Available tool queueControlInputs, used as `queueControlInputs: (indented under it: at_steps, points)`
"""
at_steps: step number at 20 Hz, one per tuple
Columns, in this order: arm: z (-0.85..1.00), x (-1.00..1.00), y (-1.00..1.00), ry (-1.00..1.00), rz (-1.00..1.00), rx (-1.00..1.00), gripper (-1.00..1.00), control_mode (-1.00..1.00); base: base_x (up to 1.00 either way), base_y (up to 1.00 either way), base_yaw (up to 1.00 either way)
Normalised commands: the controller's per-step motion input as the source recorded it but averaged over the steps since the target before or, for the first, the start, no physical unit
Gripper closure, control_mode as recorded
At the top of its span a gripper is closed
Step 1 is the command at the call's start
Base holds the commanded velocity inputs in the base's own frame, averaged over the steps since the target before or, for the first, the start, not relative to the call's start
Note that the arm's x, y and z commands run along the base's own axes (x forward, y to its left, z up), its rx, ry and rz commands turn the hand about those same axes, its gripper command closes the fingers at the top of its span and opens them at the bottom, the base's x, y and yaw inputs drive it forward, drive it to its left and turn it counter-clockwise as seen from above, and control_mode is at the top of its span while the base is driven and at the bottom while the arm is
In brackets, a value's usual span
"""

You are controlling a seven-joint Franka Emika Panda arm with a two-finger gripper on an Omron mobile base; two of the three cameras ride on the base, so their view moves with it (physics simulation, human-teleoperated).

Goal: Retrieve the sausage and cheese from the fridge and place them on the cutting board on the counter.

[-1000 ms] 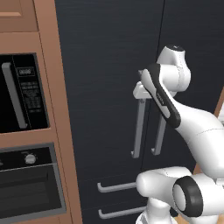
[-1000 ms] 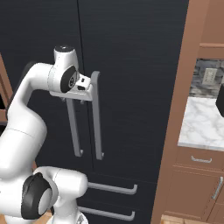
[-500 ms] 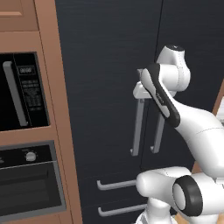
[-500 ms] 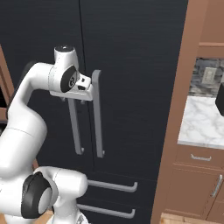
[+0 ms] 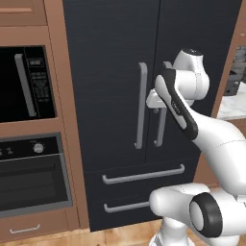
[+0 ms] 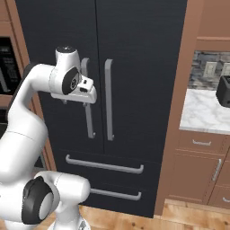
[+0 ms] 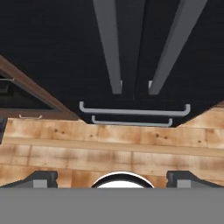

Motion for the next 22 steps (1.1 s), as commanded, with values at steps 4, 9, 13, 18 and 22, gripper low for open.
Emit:
queueControlInputs:
  at_steps: [4,9,13,18,22]
  points:
    - [0.0,0.0,0.0,0.0,0.0,0.0,-1.0,1.0,-0.38,0.0,0.0]
    - [0.0,0.0,0.0,0.0,0.0,0.0,-1.0,1.0,0.0,0.0,0.0]
    - [0.0,0.0,0.0,0.0,0.0,0.0,-1.0,1.0,0.0,0.0,0.0]
    - [0.0,0.0,0.0,0.0,0.0,0.0,-1.0,1.0,0.0,0.0,0.0]
    - [0.0,0.0,0.0,0.0,0.0,0.0,-1.0,-1.0,0.0,0.0,0.0]
